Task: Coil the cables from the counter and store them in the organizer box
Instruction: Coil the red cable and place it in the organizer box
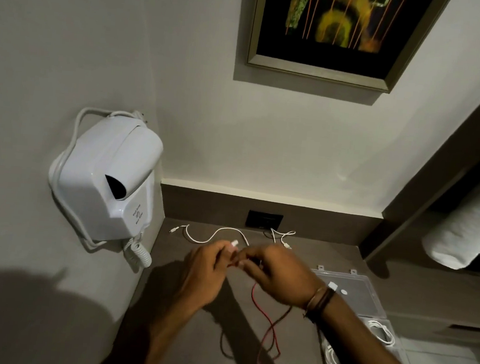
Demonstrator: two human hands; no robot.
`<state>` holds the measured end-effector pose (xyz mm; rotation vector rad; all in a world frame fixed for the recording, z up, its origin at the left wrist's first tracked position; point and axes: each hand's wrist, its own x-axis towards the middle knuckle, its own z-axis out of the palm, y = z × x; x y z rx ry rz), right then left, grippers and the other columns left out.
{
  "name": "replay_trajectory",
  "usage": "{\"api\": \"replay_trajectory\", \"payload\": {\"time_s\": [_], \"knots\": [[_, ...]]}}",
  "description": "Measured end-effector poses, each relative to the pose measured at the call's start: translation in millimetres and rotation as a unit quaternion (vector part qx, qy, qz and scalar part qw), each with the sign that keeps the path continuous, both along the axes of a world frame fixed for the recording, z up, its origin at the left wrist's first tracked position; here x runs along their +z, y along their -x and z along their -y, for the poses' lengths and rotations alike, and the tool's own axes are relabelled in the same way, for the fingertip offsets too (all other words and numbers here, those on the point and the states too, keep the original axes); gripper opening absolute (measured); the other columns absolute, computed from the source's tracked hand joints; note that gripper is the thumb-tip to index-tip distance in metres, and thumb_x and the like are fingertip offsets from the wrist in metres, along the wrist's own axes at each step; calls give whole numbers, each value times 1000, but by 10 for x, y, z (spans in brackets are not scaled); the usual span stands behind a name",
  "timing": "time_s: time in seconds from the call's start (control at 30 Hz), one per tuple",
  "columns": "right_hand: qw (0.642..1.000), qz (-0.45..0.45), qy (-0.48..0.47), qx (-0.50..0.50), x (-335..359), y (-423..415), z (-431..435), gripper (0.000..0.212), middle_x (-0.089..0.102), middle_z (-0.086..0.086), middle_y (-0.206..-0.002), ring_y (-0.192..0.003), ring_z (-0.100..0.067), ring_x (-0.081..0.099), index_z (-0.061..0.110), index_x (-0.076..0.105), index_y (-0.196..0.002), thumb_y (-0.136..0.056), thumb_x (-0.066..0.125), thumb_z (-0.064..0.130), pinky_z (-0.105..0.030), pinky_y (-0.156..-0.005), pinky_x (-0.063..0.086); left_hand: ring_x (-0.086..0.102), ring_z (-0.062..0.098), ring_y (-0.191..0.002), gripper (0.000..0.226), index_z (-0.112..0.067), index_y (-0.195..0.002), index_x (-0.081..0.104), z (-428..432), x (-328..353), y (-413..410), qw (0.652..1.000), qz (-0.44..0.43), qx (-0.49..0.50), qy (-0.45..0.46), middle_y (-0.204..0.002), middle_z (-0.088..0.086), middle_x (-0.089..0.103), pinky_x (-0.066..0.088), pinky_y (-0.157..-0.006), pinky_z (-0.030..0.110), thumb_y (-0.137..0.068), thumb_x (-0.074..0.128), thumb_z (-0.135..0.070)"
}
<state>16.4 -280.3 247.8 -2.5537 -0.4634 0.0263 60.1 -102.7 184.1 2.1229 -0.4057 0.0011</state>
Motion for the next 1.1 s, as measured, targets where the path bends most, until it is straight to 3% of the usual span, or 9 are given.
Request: {"api": "replay_trajectory", "payload": {"time_s": [0.1,0.23,0.33,0.4,0.63,0.7,0.8,0.9,1.1], "knots": [[997,47,-40,-38,88,-215,171,16,78,9,-100,-87,-1,69,27,77,-103,-98,65,36,-22,-76,56,69,20,-66,37,-17,-76,71,44,122,103,969,-175,-51,166,-70,3,75,55,-60,28,-100,43,-17],[936,-24,-327,-129,-62,-323,129,11,78,-15,-92,-82,-13,70,-2,79,-97,-91,74,5,-27,-76,57,60,15,-52,36,-8,-78,70,62,388,132,842,-375,-43,385,-59,5,64,53,-50,23,-100,44,-21],[918,-55,-366,-145,-311,-186,-19,17,78,-21,-99,-84,-17,69,-8,76,-106,-95,68,3,-27,-78,57,69,13,-64,29,-7,-94,72,1,484,81,700,-432,-17,568,-73,5,72,59,-57,22,-98,51,-28],[934,-76,-325,-124,-423,-54,-145,19,80,-3,-98,-81,-5,70,3,78,-110,-98,67,11,-23,-78,57,76,17,-80,26,-5,-103,70,-10,465,15,666,-406,22,626,-89,10,78,63,-66,25,-96,54,-25],[987,-72,-133,-51,-275,163,-187,26,69,33,-81,-74,12,66,32,73,-123,-101,59,30,-3,-64,45,72,11,-84,28,-32,-84,66,-29,151,-87,966,-96,114,209,-94,0,78,57,-73,28,-99,43,-24],[990,-48,-127,-48,-106,151,-97,23,72,35,-86,-82,11,69,36,72,-117,-97,60,36,-7,-71,52,68,5,-76,29,-31,-79,63,-114,96,-82,996,3,91,22,-82,-11,75,55,-67,32,-93,39,-41],[990,37,-121,-66,81,13,49,24,79,21,-98,-91,5,72,34,75,-111,-93,63,43,-19,-80,60,65,9,-61,37,-24,-73,61,-103,98,4,998,3,60,-34,-61,-5,69,53,-60,35,-89,36,-47],[975,81,-180,-98,56,-178,100,12,80,13,-95,-89,3,73,25,80,-101,-91,75,29,-16,-79,58,58,8,-46,39,-19,-65,61,23,253,125,981,-144,5,133,-44,-4,54,49,-55,29,-99,43,-28],[924,-13,-328,-195,-299,-185,-21,11,81,-5,-94,-88,-15,76,5,81,-99,-90,77,9,-37,-83,63,53,11,-49,42,-12,-73,62,17,466,146,792,-391,-3,470,-53,0,52,50,-50,20,-97,48,-43]]}}
